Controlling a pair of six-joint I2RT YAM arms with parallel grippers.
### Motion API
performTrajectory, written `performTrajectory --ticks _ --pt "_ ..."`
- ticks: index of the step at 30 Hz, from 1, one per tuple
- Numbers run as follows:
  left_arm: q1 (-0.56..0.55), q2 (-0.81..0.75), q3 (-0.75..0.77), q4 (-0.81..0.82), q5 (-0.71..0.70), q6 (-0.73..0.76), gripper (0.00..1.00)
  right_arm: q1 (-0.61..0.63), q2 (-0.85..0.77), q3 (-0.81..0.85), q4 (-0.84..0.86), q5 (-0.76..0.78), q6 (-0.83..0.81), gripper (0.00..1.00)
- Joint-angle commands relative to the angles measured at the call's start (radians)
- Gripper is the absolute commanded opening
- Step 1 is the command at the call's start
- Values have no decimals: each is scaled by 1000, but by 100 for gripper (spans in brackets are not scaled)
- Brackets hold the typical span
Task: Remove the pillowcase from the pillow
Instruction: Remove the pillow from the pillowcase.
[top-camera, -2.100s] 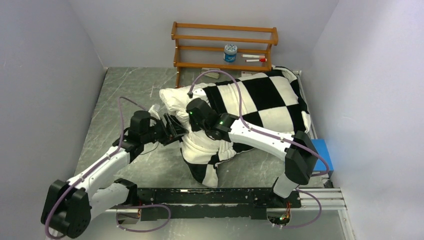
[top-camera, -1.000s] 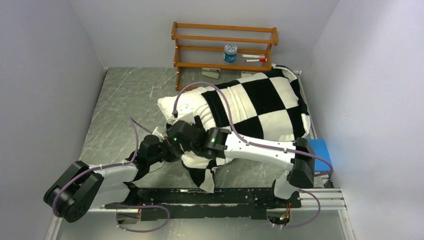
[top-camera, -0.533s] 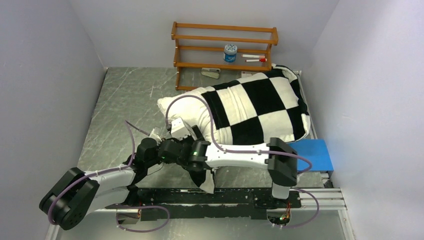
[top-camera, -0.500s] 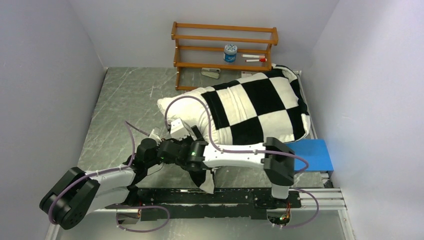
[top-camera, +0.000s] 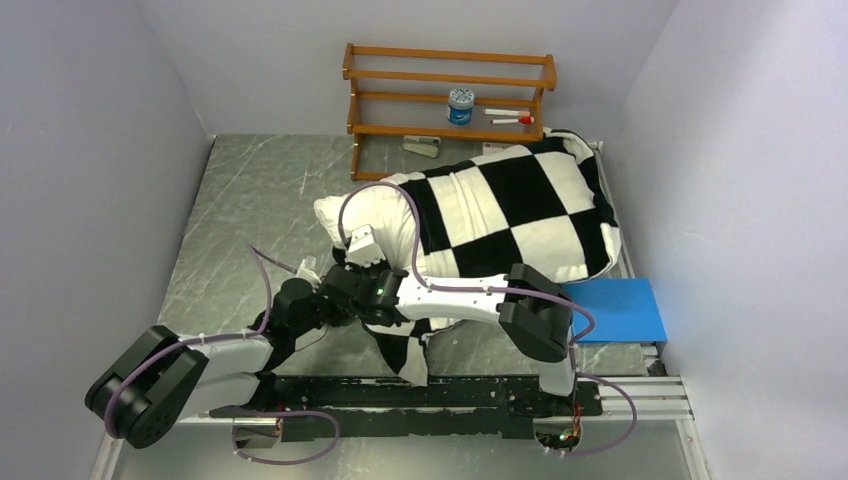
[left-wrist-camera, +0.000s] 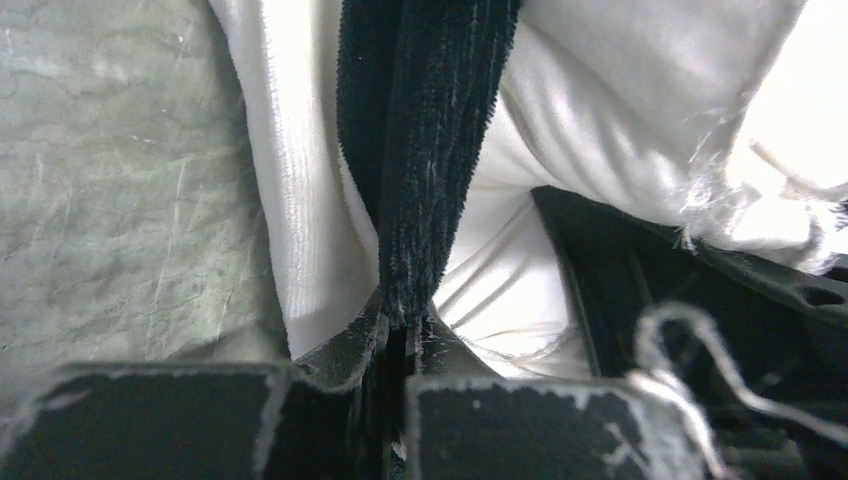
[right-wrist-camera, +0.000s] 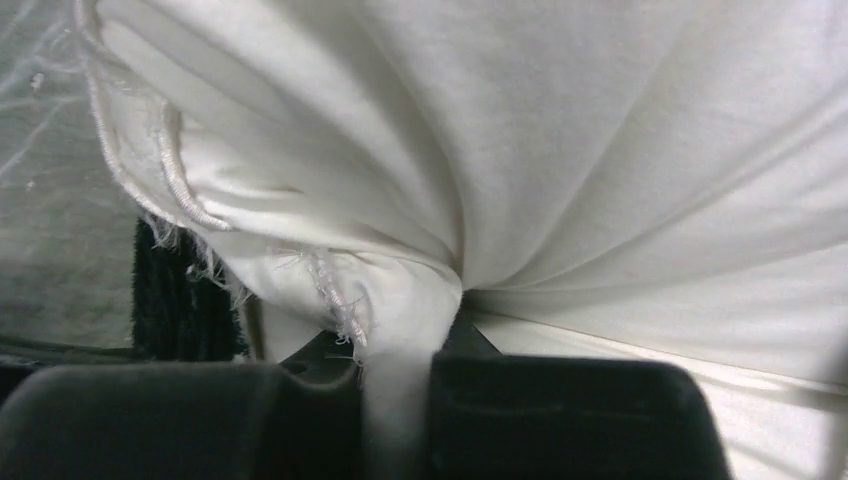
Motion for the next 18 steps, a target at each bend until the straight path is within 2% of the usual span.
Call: performTrajectory --ticks 1,6,10,15,18 --pt "-19 38 -41 -100 45 34 5 -74 -4 63 -58 -45 -16 0" --pt "-27 31 -19 -212 13 92 5 -95 -132 301 -31 -69 -130 0" --pt "-77 19 10 -319 -62 138 5 -126 -164 472 -29 -125 -175 0" --pt "-216 102 23 -313 -169 126 5 -150 -147 557 -38 -174 -182 0" --pt "-291 183 42 -315 -181 111 5 -156 -131 573 -36 -167 -185 0"
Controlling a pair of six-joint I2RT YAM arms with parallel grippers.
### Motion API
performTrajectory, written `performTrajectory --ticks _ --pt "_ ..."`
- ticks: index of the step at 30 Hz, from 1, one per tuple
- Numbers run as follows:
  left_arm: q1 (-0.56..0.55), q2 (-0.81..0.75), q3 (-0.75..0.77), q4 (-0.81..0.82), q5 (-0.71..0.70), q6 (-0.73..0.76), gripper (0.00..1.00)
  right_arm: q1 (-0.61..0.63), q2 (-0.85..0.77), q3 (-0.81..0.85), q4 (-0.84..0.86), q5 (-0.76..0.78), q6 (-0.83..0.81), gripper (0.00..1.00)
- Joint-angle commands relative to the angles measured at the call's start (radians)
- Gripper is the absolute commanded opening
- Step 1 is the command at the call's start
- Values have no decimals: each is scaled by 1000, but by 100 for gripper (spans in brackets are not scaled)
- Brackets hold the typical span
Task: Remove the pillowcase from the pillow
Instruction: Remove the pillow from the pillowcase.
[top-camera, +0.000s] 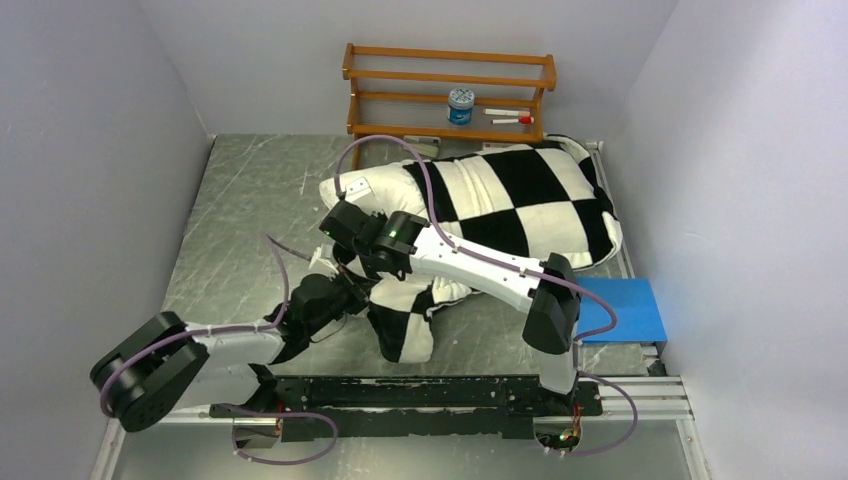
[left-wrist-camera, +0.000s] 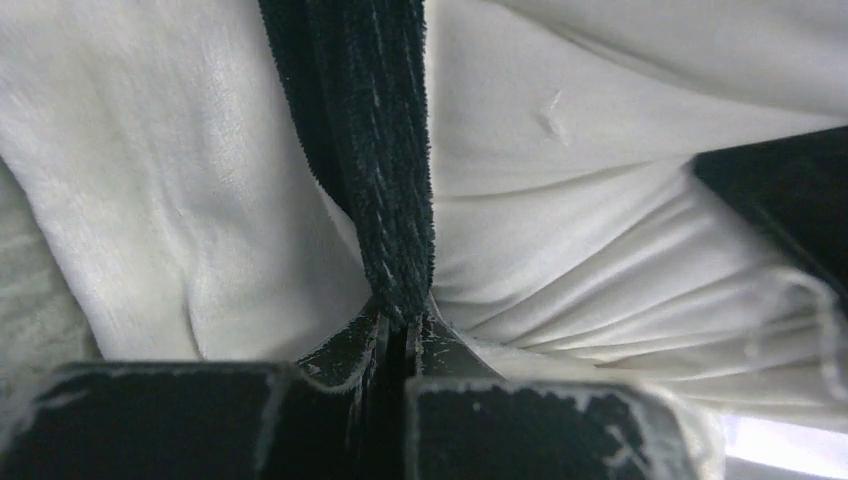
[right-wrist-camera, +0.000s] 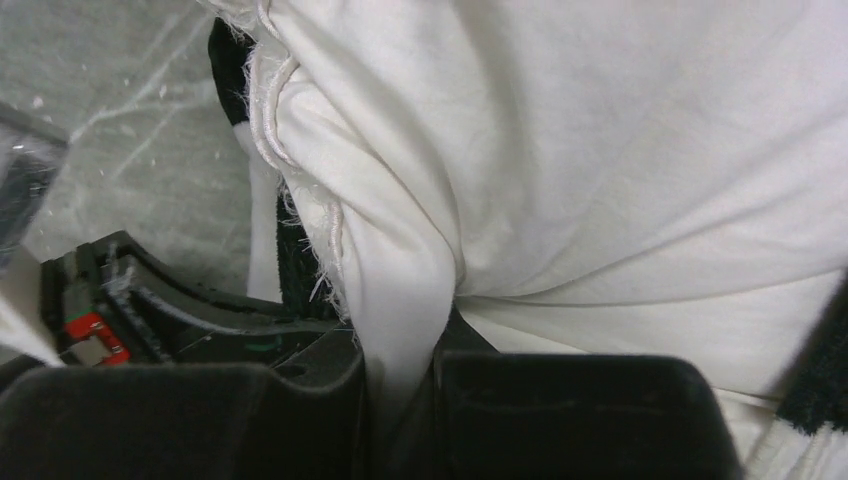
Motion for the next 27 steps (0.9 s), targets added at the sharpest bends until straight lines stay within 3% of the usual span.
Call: performTrajectory --ticks 1,4,6,10,13,16,24,26,27 --pt "-130 152 -77 -332 41 48 5 -36 -94 143 309 124 -14 0" --pt "-134 111 -139 -188 89 -30 5 -37 -110 46 321 94 15 0" --pt "-133 8 -136 -221 98 -63 20 -32 -143 -65 346 64 57 0" --pt "-133 -292 -36 -522 28 -38 55 -19 -200 -258 392 18 137 0" --pt "-130 -453 -2 -649 -13 -58 63 -18 -214 -317 409 2 166 0" --pt "-129 -531 -44 -604 39 -128 70 -16 -205 -314 412 -8 169 0" --pt "-135 -444 30 -550 248 -160 75 -14 -173 -279 405 5 152 0" --pt "-144 -422 40 -531 280 -175 68 -16 -163 -269 400 14 149 0" --pt "-152 -423 37 -472 295 -183 56 -15 -157 -266 403 14 145 0"
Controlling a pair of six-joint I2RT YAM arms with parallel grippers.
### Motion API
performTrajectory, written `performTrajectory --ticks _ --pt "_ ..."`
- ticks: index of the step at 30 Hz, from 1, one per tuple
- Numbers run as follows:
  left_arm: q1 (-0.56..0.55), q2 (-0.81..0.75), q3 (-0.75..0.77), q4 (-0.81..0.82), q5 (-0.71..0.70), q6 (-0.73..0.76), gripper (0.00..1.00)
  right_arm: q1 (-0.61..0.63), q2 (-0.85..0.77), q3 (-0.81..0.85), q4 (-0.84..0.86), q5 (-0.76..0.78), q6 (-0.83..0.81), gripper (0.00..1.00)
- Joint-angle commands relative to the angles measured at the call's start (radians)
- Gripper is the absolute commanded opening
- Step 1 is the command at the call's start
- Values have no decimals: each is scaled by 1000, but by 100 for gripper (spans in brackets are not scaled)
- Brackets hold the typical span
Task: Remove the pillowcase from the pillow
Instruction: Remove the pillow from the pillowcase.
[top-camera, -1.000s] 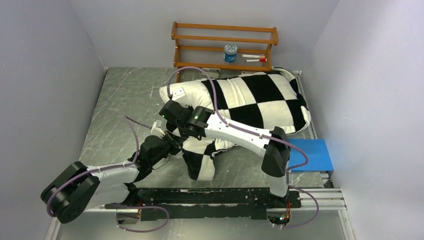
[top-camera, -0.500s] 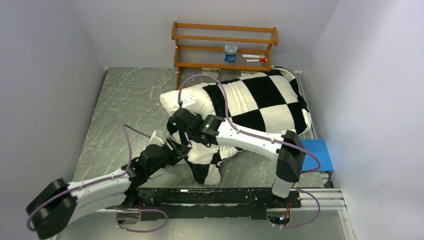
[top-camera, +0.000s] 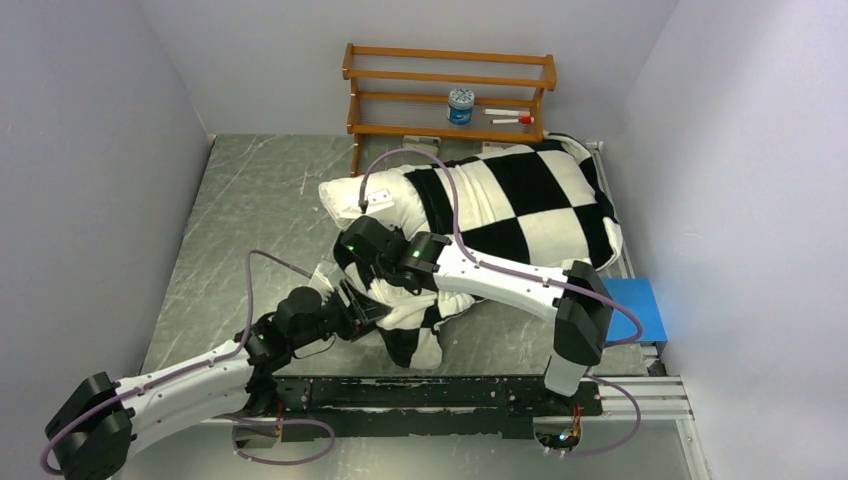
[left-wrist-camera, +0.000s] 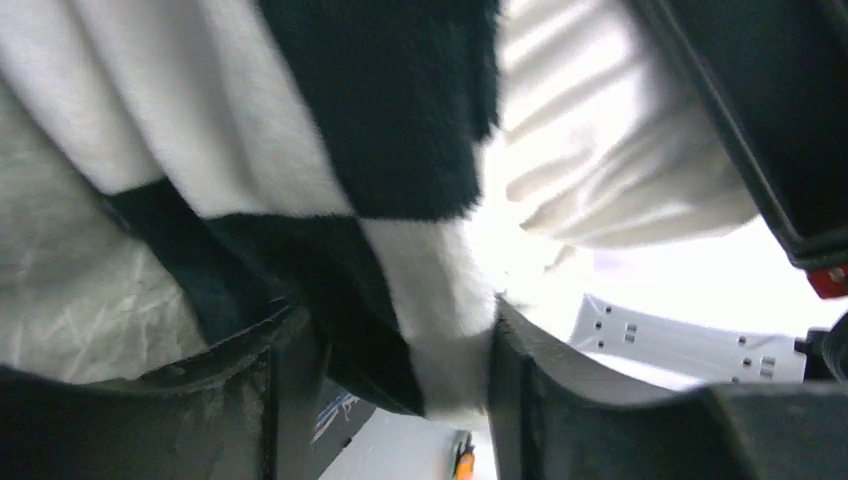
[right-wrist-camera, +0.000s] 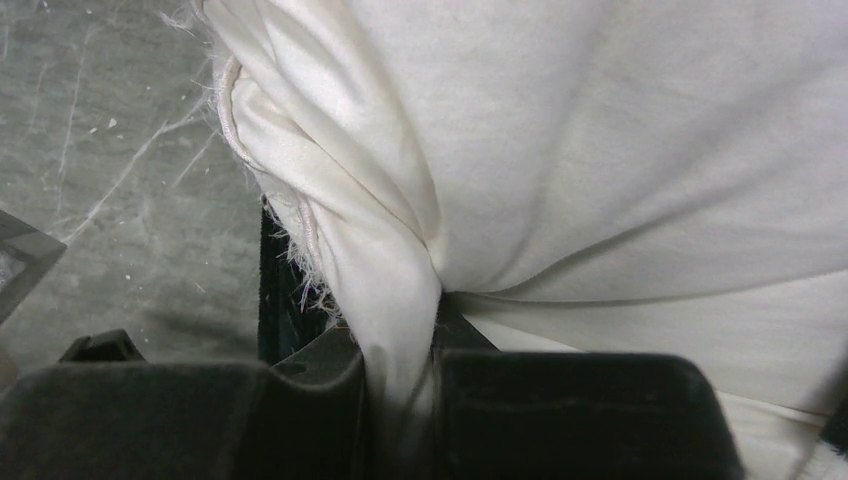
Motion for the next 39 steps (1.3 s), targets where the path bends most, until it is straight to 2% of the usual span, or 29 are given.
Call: performTrajectory --ticks 1,4,5,11,17,21,24,28,31,33,34,35,39 --pt "-47 22 33 40 195 0 41 -16 16 66 161 74 27 0" --pt "-70 26 115 -167 148 98 9 -19 19 111 171 80 11 0" --pt "-74 32 119 -220 132 114 5 -21 24 152 171 75 1 0" --pt "-120 84 -83 -25 80 47 5 -23 46 364 143 56 -42 0" --pt "-214 209 -74 -54 -33 49 5 -26 49 467 127 96 -84 0" --pt "-306 304 -84 -23 -66 -7 5 -34 61 522 108 114 -96 0" --pt "-349 324 -79 -65 -127 -31 5 -41 65 542 96 137 -106 0" --pt "-362 203 -94 -101 -174 -42 5 -44 38 477 86 158 -99 0" --pt "-362 48 -85 -166 -240 -41 5 -42 -22 316 108 130 -60 0" --pt "-361 -41 -62 -270 -284 -54 5 -38 -65 202 121 119 -25 0" --pt "-362 -83 -49 -325 -304 -53 6 -37 -80 150 120 112 -4 0" --pt "-361 -119 -36 -348 -318 -49 11 -37 -104 103 123 100 11 0" --pt "-361 -188 8 -358 -342 -45 44 -31 -161 -36 156 62 61 0"
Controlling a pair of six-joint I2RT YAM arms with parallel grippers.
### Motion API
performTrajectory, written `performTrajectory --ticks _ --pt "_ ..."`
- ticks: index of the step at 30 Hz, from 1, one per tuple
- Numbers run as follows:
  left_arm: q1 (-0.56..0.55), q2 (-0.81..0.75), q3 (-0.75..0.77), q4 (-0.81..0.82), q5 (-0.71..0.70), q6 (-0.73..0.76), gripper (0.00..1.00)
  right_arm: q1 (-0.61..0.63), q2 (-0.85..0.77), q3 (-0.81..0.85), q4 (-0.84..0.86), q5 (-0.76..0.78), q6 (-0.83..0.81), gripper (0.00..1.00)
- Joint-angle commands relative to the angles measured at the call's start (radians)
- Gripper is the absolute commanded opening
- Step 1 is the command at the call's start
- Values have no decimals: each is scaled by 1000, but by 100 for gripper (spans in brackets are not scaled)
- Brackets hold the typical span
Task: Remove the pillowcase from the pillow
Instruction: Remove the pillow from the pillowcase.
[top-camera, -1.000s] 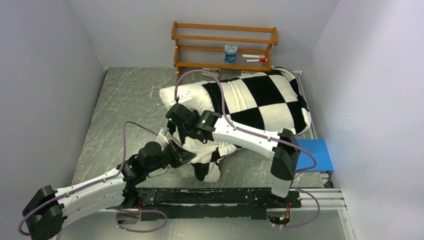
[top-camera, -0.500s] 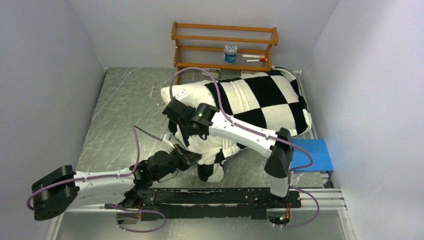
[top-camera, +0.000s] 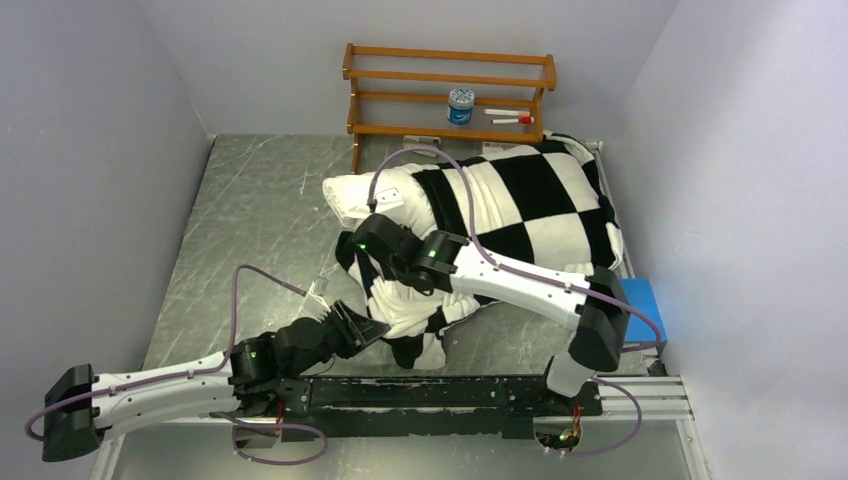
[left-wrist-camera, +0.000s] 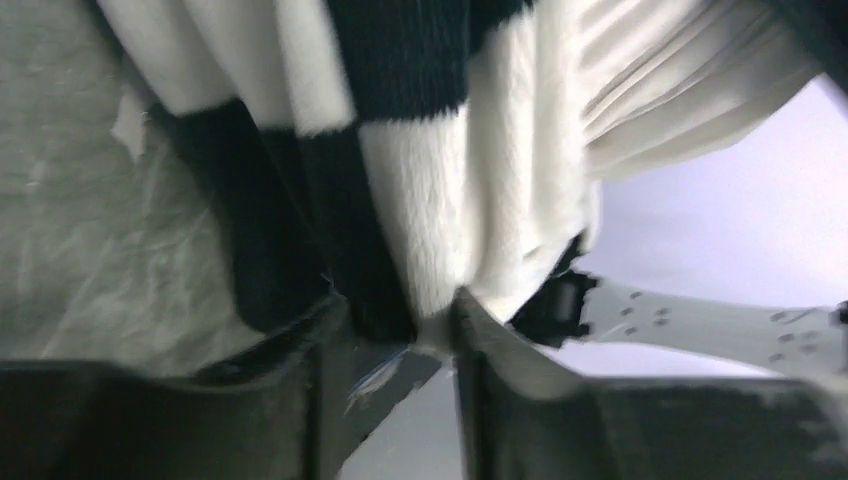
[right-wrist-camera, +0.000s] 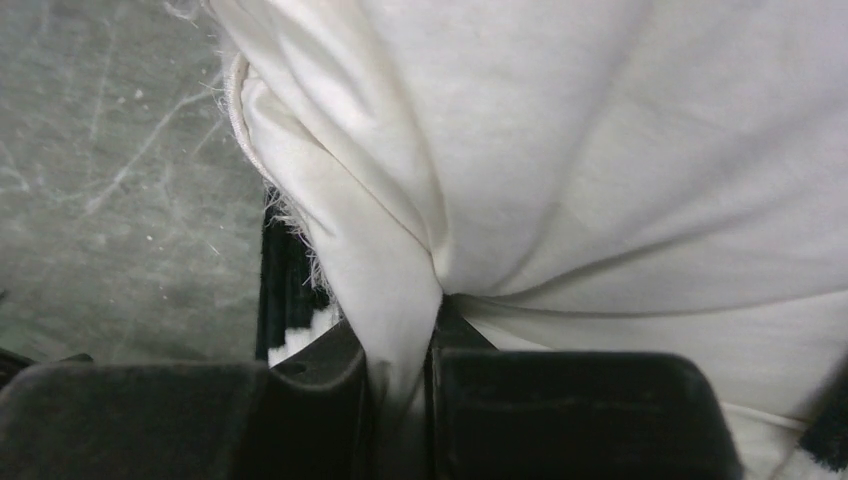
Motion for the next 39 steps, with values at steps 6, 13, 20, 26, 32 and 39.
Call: performTrajectory --ticks 6,13,20,26,32,39 --pt "-32 7 138 -207 51 82 77 -21 -124 -101 240 101 103 0" --pt "-31 -1 193 -192 10 43 92 -3 -126 -119 238 103 120 0" --pt "-29 -8 234 -323 -191 -77 92 34 -146 -124 237 134 130 0" --pt "66 123 297 -203 -123 16 94 45 -159 -136 240 151 142 0" --pt "239 286 343 -214 130 57 70 46 -170 -156 263 155 151 0" --pt "241 227 258 -293 256 34 13 12 -111 -68 239 191 105 0"
